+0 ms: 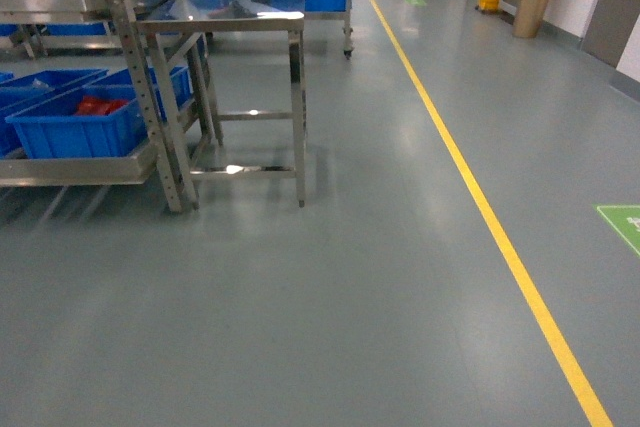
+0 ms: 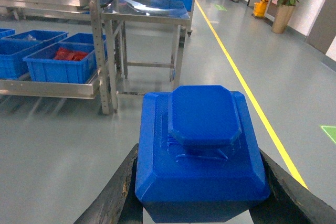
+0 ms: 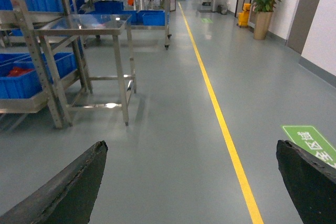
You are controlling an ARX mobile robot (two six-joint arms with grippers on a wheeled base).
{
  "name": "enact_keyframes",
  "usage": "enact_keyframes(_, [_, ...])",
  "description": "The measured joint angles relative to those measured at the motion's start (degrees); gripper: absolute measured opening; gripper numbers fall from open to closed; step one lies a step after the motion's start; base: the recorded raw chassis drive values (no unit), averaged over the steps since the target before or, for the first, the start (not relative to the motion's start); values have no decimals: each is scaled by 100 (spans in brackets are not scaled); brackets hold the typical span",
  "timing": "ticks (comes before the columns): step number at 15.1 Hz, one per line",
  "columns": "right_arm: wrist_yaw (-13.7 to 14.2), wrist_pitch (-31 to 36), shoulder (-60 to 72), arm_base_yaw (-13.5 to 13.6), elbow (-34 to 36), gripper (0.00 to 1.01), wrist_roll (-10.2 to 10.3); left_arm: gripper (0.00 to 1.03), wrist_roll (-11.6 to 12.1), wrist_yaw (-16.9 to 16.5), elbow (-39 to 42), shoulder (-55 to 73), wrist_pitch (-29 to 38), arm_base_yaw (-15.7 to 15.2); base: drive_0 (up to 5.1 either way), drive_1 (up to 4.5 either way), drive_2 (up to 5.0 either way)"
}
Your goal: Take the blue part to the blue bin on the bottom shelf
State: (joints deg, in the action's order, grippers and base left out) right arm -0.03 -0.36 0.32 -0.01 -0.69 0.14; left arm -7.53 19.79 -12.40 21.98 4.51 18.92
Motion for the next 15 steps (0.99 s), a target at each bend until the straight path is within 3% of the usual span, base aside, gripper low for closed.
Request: enact_keyframes(15, [2, 17, 0, 0, 0, 98, 0, 44, 0, -4, 0, 0, -2, 7, -1, 414, -416])
